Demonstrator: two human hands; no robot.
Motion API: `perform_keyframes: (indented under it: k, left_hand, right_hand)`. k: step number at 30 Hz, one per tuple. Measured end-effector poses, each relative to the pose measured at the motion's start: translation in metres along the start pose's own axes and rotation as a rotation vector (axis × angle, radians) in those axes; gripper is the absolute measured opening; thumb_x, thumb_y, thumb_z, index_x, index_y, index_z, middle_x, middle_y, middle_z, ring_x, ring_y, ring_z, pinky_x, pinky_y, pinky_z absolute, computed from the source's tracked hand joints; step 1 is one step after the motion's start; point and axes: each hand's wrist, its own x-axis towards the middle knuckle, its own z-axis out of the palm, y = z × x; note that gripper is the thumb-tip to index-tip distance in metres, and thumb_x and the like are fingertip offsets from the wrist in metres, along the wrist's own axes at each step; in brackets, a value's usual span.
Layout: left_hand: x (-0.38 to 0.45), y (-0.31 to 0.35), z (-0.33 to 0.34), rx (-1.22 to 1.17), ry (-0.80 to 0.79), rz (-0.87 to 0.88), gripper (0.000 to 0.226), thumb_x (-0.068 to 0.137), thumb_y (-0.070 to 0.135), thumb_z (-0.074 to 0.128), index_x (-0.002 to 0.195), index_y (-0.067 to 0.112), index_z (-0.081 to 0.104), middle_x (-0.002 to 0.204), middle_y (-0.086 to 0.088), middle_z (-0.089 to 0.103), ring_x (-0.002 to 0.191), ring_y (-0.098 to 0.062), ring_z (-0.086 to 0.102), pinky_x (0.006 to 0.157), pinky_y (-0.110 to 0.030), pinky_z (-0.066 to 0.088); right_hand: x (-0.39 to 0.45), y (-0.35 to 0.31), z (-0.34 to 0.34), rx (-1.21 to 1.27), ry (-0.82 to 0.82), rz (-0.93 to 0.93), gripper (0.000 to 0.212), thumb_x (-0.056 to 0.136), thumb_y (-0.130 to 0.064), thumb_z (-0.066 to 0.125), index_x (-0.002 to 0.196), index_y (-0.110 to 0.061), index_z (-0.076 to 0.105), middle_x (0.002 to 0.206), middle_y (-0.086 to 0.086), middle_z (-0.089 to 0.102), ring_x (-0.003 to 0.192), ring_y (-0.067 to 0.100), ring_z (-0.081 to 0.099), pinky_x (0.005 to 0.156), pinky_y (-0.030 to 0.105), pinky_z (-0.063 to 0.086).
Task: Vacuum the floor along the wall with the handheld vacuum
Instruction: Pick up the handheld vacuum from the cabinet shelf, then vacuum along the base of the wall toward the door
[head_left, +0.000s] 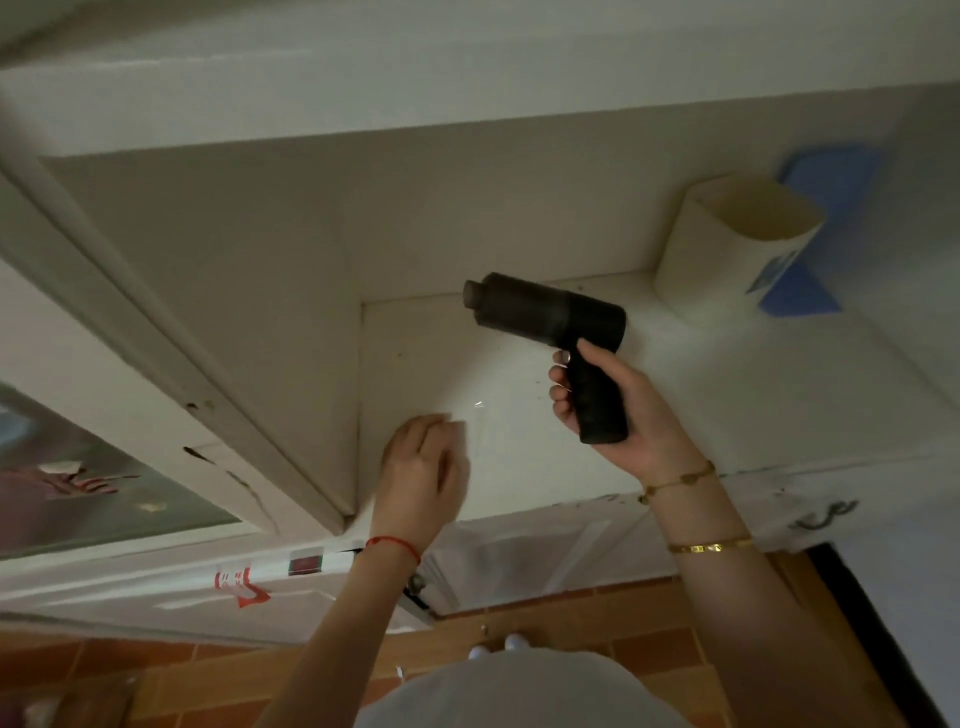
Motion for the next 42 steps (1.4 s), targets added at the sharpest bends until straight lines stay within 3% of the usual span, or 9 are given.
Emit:
perform_keyframes:
  k: [6,12,15,19,26,31,37,42]
  left_hand:
    - [-0.002,0.031,-0.002,-0.054,-0.135,0.080,0.039,0.092,0.023,0.041,0.122,0.017,0.064,0.125,-0.004,0.062,0.117,-0.024,0.053,0.100,-0.045,0.046]
    - [-0.003,0.047,0.003,-0.086,-0.193,0.133,0.038,0.092,0.021,0.041,0.124,0.016,0.062,0.124,-0.004,0.062,0.116,-0.023,0.053,0.100,-0.046,0.047]
    - [-0.001,0.056,0.007,-0.104,-0.236,0.174,0.038,0.093,0.023,0.040,0.123,0.015,0.063,0.123,-0.006,0.063,0.115,-0.024,0.055,0.101,-0.046,0.047]
    - [0.002,0.072,0.016,-0.110,-0.303,0.235,0.039,0.095,0.028,0.038,0.123,0.013,0.062,0.124,-0.008,0.063,0.115,-0.025,0.056,0.104,-0.047,0.046]
    - [0.000,0.114,0.047,-0.192,-0.393,0.408,0.036,0.096,0.025,0.043,0.122,0.011,0.064,0.122,-0.008,0.065,0.115,-0.025,0.058,0.104,-0.046,0.045]
    - [-0.014,0.159,0.075,-0.243,-0.458,0.525,0.036,0.096,0.027,0.042,0.119,0.011,0.065,0.118,-0.008,0.067,0.112,-0.024,0.061,0.104,-0.039,0.044]
    - [-0.047,0.231,0.120,-0.248,-0.596,0.580,0.043,0.097,0.037,0.037,0.118,0.013,0.066,0.119,-0.007,0.067,0.113,-0.023,0.061,0.103,-0.044,0.048]
    - [-0.078,0.304,0.158,-0.318,-0.651,0.656,0.031,0.097,0.026,0.048,0.117,0.011,0.066,0.116,-0.008,0.068,0.110,-0.023,0.062,0.100,-0.042,0.049]
  right_hand:
    - [-0.036,0.011,-0.024,0.062,0.097,-0.053,0.022,0.091,-0.024,0.061,0.106,-0.008,0.061,0.089,0.005,0.063,0.072,0.012,0.059,0.067,0.022,0.054]
    - [-0.073,0.025,-0.041,0.174,0.180,-0.082,0.016,0.086,-0.017,0.064,0.098,-0.006,0.060,0.083,0.007,0.062,0.067,0.014,0.059,0.063,0.024,0.056]
    - [-0.095,0.029,-0.050,0.178,0.163,-0.083,0.026,0.078,-0.016,0.075,0.096,-0.007,0.058,0.084,0.007,0.060,0.067,0.015,0.060,0.065,0.024,0.056]
    - [-0.129,0.035,-0.060,0.110,0.250,-0.121,0.006,0.090,-0.016,0.055,0.093,-0.011,0.054,0.081,0.004,0.056,0.064,0.012,0.058,0.065,0.022,0.054]
    - [-0.193,0.050,-0.080,0.227,0.443,-0.292,0.007,0.091,-0.010,0.056,0.098,-0.008,0.056,0.074,0.003,0.054,0.061,0.011,0.055,0.059,0.021,0.053]
    - [-0.244,0.062,-0.106,0.265,0.565,-0.394,0.004,0.092,-0.007,0.055,0.095,-0.011,0.056,0.069,0.002,0.051,0.058,0.011,0.053,0.055,0.021,0.051]
    - [-0.317,0.071,-0.143,0.289,0.699,-0.472,0.009,0.087,-0.008,0.060,0.095,-0.011,0.057,0.066,0.001,0.052,0.057,0.011,0.054,0.054,0.022,0.050]
    - [-0.393,0.066,-0.180,0.309,0.780,-0.507,0.013,0.084,-0.009,0.067,0.094,-0.011,0.059,0.068,0.002,0.051,0.060,0.012,0.054,0.055,0.022,0.050]
